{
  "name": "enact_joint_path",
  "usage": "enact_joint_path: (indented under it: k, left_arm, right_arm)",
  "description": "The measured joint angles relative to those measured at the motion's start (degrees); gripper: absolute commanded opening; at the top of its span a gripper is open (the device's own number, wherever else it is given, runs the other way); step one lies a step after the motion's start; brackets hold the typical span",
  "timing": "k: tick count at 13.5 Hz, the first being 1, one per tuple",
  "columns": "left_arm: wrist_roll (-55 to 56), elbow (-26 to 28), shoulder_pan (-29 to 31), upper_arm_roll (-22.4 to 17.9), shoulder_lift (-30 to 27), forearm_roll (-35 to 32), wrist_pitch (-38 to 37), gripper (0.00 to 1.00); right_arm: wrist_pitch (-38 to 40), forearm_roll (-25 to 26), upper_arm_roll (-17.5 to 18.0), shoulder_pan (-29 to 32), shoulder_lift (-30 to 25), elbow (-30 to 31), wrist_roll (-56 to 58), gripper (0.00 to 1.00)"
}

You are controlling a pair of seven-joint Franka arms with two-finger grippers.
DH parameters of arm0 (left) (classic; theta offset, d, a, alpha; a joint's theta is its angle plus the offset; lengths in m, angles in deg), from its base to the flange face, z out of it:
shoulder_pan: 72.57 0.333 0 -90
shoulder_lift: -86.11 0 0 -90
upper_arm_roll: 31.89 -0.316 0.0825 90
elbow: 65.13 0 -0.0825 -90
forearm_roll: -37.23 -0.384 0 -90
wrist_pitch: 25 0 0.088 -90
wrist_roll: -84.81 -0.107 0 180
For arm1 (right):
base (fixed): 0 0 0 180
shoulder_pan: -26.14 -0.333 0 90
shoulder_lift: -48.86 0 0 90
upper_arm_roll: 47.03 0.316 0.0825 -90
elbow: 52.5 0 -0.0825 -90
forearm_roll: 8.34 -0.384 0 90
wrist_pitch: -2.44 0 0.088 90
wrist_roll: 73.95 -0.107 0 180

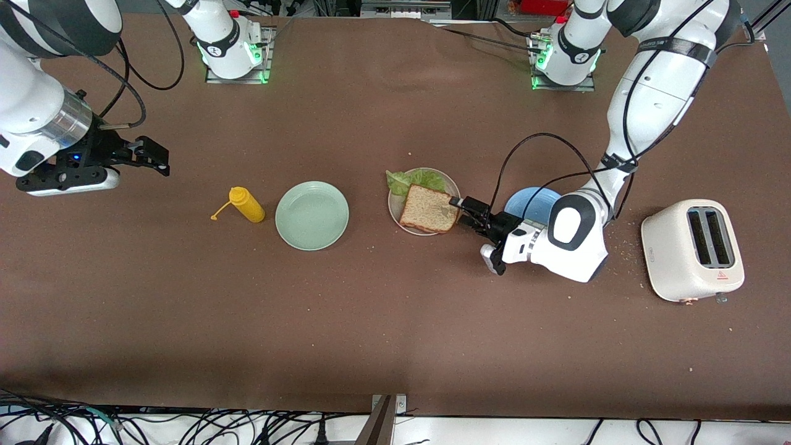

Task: Make sandwich in beige plate with both arms
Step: 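Open the left gripper and raise it back toward the toaster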

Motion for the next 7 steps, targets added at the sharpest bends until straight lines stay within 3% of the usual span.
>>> enact_joint_path:
  k: [7]
  left_arm:
    - [2.5, -2.6, 0.7, -2.4, -3.7, -11.8, -0.4, 1.0]
  right_arm:
    - [0.0, 0.0, 0.0, 0.0, -2.6, -0.3, 0.2, 1.0]
